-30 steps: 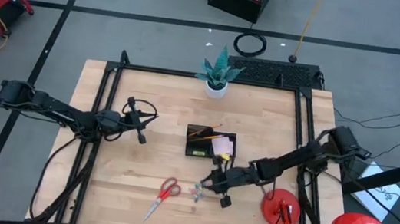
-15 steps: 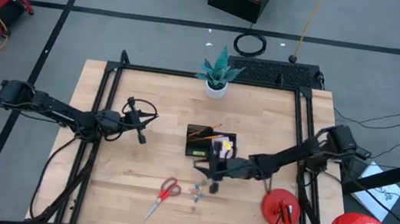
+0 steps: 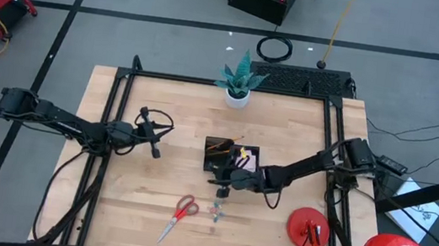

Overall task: Pick and place office supplies into organizer
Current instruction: Put the blue binder clip into the desk organizer

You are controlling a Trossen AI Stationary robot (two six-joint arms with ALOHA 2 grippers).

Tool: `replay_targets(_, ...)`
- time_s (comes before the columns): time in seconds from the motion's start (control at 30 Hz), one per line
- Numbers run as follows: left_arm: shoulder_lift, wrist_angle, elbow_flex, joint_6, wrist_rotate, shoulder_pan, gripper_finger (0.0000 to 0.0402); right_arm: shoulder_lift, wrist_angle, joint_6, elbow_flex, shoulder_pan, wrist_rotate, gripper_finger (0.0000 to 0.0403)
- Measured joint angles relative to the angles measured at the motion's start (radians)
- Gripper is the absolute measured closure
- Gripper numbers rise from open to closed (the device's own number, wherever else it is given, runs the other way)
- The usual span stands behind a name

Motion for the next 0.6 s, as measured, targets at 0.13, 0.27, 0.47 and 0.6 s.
replay_targets(0.13, 0.000, -0.002, 0.000, 0.001, 0.000, 0.000, 0.0371, 0.000, -0.033, 0.025, 0.000, -0.016, 0.008, 0.0332)
replay_targets(0.27, 0.000, 0.000, 0.000, 0.008, 0.000, 0.000, 0.0371, 0.000, -0.094, 0.042, 0.000, -0.018, 0.006, 0.0332)
replay_targets(0.47, 0.000, 0.001, 0.000, 0.009, 0.000, 0.000, 0.0371, 0.000, -0.137, 0.055, 0.000, -0.017, 0.006, 0.0332)
replay_targets(0.6, 0.000, 0.002, 0.000, 0.009, 0.000, 0.000, 0.0371, 0.000, -0.166, 0.055, 0.000, -0.017, 0.006, 0.0332)
